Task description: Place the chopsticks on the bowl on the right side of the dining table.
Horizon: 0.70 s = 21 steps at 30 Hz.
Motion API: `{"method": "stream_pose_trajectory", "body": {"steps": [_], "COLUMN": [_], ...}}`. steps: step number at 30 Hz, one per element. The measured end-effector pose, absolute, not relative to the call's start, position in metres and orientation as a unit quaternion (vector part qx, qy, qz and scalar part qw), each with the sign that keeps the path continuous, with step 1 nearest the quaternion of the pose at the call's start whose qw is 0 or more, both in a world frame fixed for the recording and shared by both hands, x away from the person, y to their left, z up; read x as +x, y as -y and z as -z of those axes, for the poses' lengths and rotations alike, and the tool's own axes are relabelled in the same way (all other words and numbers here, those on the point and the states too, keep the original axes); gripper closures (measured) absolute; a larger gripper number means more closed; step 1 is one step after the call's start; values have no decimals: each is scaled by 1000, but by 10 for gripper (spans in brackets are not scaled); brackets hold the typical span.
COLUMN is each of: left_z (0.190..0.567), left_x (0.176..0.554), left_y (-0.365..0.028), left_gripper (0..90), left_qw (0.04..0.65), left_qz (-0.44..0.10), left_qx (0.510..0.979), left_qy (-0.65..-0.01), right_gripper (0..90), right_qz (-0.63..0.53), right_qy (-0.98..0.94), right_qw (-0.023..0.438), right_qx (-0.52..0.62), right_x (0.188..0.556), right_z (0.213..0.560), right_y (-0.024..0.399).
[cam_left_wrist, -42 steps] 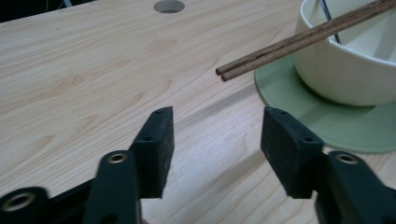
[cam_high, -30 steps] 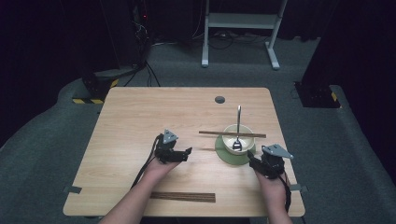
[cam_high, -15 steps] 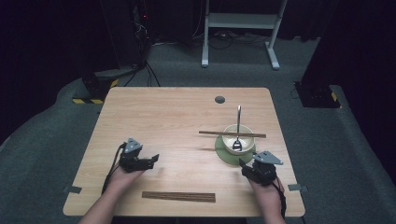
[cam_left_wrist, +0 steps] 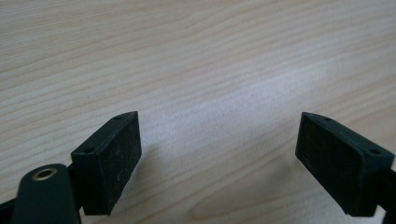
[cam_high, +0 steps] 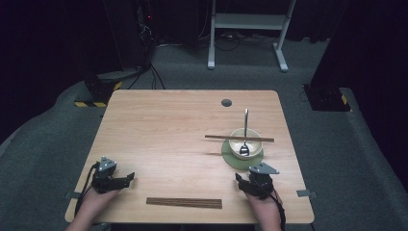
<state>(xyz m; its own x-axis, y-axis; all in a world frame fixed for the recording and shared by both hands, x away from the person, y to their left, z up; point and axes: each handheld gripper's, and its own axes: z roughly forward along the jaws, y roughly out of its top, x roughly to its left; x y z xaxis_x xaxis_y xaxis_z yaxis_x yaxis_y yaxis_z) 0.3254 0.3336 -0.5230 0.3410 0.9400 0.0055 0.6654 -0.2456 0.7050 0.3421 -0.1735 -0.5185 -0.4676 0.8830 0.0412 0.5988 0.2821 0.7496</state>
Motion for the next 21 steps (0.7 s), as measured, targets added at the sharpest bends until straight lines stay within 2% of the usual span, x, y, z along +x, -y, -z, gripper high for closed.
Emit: {"method": "stream_pose_trajectory", "body": {"steps": [8,21], "left_z": [530,530], "left_x": [326,328], "left_y": [-334,-335], "left_gripper": [98,95], "left_qw": [325,327], "left_qz": [-220,-217], "left_qx": [756,761], "left_qy": [-524,-517], "right_gripper": [348,323], "right_qz": [-343,-337], "right_qy": [-789,-795], "right_qw": [200,204], "right_qx": [469,461], "right_x": [334,338], "right_z": [523,524], "right_y": [161,151]}}
